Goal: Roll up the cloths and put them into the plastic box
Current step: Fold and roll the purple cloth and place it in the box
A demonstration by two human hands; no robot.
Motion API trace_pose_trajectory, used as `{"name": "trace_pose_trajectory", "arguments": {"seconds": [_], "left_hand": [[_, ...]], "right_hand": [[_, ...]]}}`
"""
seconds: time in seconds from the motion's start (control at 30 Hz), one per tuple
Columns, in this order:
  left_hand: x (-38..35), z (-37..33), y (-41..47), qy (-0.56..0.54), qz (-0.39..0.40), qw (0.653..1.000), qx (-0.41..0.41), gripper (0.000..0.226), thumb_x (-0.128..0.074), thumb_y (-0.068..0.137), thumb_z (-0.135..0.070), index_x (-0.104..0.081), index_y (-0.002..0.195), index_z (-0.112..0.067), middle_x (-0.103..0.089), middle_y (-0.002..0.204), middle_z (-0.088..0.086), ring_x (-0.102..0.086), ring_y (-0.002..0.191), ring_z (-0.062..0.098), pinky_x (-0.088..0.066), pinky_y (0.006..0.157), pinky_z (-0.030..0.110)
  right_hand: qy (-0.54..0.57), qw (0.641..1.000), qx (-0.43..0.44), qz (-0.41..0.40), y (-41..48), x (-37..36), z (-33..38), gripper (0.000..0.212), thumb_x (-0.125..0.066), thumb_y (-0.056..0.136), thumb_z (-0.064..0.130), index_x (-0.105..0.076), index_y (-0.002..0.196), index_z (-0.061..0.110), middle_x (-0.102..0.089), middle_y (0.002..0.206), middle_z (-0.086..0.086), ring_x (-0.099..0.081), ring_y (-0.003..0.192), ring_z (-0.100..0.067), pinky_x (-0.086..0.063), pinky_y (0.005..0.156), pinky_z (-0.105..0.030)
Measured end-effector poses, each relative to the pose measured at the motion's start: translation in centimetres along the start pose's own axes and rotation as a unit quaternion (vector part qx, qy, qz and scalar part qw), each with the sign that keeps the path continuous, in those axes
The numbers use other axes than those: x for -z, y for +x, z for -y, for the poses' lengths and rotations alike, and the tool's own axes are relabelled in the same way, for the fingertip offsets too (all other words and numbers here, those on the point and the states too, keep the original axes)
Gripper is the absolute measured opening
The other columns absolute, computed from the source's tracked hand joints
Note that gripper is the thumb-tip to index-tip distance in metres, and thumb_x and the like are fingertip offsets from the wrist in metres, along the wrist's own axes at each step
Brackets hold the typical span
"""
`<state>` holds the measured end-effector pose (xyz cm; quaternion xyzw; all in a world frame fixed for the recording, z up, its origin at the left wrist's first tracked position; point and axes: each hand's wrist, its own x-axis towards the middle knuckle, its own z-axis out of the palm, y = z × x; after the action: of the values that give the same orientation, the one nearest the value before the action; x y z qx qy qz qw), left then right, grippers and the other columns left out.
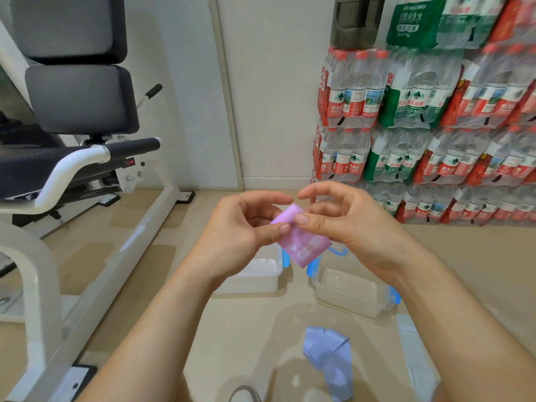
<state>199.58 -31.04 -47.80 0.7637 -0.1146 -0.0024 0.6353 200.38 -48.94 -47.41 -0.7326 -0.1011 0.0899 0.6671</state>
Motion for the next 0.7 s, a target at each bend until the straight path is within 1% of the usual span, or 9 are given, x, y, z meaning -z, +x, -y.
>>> {"name": "trace_pose_trajectory", "arguments": {"seconds": [0.07,0.13,0.2,0.27,0.37,0.43,0.5,0.57,0.7], "left_hand": [[0.3,0.1,0.0,-0.011,-0.014,1.0,0.002,0.024,-0.065,0.082,0.005,-0.07,0.103,-0.006,-0.075,0.095,0.01,-0.071,0.089,0.019,-0.056,0.079,0.023],[0.7,0.2,0.1,-0.026,-0.031,0.999,0.009,0.022,-0.063,0.084,0.004,-0.071,0.102,-0.005,-0.075,0.096,0.01,-0.071,0.092,0.02,-0.056,0.082,0.025],[1.1,0.2,0.2,-0.045,-0.047,0.998,0.011,0.022,-0.062,0.084,0.005,-0.072,0.1,-0.006,-0.075,0.096,0.012,-0.07,0.089,0.021,-0.056,0.082,0.028],[1.4,0.2,0.2,-0.061,-0.059,0.996,0.014,0.022,-0.062,0.084,0.004,-0.072,0.1,-0.007,-0.075,0.096,0.013,-0.07,0.088,0.023,-0.056,0.083,0.031],[1.7,0.3,0.2,-0.068,-0.069,0.995,0.018,0.023,-0.062,0.084,0.003,-0.071,0.103,-0.006,-0.074,0.098,0.014,-0.069,0.093,0.028,-0.054,0.088,0.035],[1.8,0.2,0.2,-0.069,-0.071,0.995,0.02,0.023,-0.062,0.083,0.004,-0.072,0.102,-0.007,-0.074,0.098,0.015,-0.069,0.094,0.029,-0.053,0.089,0.038],[1.8,0.3,0.2,-0.068,-0.083,0.994,0.025,0.023,-0.064,0.082,0.005,-0.073,0.098,-0.008,-0.074,0.096,0.015,-0.069,0.09,0.027,-0.053,0.09,0.039],[1.9,0.4,0.3,-0.063,-0.101,0.992,0.031,0.022,-0.067,0.079,0.004,-0.074,0.094,-0.01,-0.074,0.093,0.015,-0.068,0.085,0.025,-0.053,0.089,0.04],[1.7,0.5,0.4,-0.05,-0.125,0.99,0.039,0.021,-0.071,0.075,0.004,-0.075,0.089,-0.011,-0.073,0.089,0.015,-0.067,0.079,0.022,-0.055,0.083,0.036]], "right_hand": [[0.008,1.0,0.006,0.015,-0.1,0.3,0.1,0.045,-0.079,0.066,0.018,-0.052,0.102,0.014,-0.068,0.085,-0.002,-0.067,0.074,-0.014,-0.051,0.073,-0.024],[-0.015,0.999,0.016,0.03,-0.3,0.6,0.2,0.042,-0.08,0.067,0.011,-0.05,0.096,0.013,-0.067,0.09,-0.003,-0.069,0.078,-0.017,-0.052,0.079,-0.032],[-0.038,0.998,0.027,0.033,-0.4,0.8,0.2,0.034,-0.08,0.07,0.004,-0.053,0.091,0.01,-0.067,0.092,-0.003,-0.07,0.081,-0.018,-0.054,0.077,-0.03],[-0.055,0.998,0.029,0.026,-0.5,0.8,0.2,0.029,-0.08,0.071,0.004,-0.058,0.088,0.008,-0.068,0.09,0.0,-0.07,0.08,-0.016,-0.054,0.072,-0.024],[-0.077,0.997,0.026,0.016,-0.4,0.6,0.2,0.025,-0.08,0.071,0.008,-0.063,0.089,0.008,-0.073,0.09,-0.002,-0.073,0.081,-0.014,-0.054,0.072,-0.022],[-0.089,0.996,0.025,0.003,-0.4,0.6,0.1,0.022,-0.081,0.072,0.012,-0.066,0.088,0.009,-0.076,0.088,-0.007,-0.073,0.084,-0.017,-0.056,0.075,-0.023],[-0.102,0.994,0.03,-0.017,-0.5,0.5,0.2,0.016,-0.08,0.073,0.015,-0.069,0.083,0.009,-0.076,0.085,-0.012,-0.072,0.084,-0.022,-0.054,0.071,-0.023],[-0.127,0.99,0.044,-0.03,-0.5,0.4,0.2,0.009,-0.079,0.075,0.016,-0.071,0.077,0.011,-0.075,0.081,-0.011,-0.071,0.082,-0.024,-0.054,0.069,-0.028],[-0.152,0.985,0.07,-0.035,-0.5,-0.2,0.2,0.007,-0.079,0.075,0.01,-0.073,0.072,0.013,-0.075,0.076,-0.008,-0.072,0.078,-0.023,-0.057,0.079,-0.041]]}}
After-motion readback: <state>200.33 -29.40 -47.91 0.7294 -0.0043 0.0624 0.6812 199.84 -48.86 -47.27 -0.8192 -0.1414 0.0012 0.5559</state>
